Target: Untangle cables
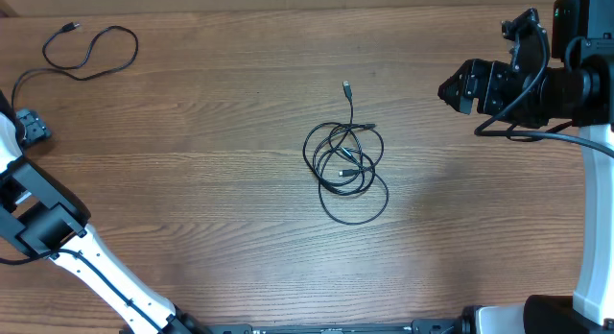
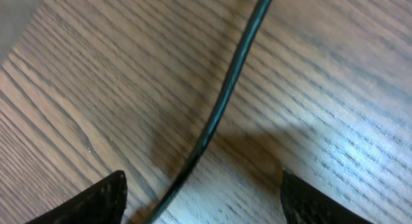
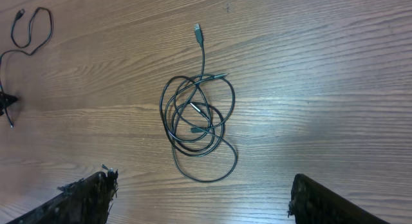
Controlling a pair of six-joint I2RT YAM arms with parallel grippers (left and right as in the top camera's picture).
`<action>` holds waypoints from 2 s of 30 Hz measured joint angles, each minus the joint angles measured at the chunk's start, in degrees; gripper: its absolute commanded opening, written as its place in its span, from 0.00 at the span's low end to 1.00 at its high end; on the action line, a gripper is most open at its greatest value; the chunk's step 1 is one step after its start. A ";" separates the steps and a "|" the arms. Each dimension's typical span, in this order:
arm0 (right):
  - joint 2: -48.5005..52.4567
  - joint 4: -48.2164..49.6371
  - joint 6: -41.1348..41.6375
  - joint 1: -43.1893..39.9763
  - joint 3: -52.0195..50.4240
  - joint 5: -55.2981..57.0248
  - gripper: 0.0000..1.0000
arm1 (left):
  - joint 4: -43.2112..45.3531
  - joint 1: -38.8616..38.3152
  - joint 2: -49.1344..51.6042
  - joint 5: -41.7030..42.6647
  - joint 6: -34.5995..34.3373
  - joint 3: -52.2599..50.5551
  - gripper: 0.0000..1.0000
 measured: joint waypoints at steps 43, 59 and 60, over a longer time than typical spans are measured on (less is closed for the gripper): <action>0.00 -0.90 0.48 0.00 0.00 -0.02 0.86 | 7.13 -13.70 2.03 22.67 -34.27 16.61 0.37; 0.00 -1.97 0.50 0.00 0.00 0.00 0.86 | 6.01 -13.00 4.61 24.87 -32.48 16.76 1.00; 0.00 -1.95 0.52 -0.02 0.00 -0.02 0.86 | 5.88 -12.76 4.63 26.97 -32.37 17.09 1.00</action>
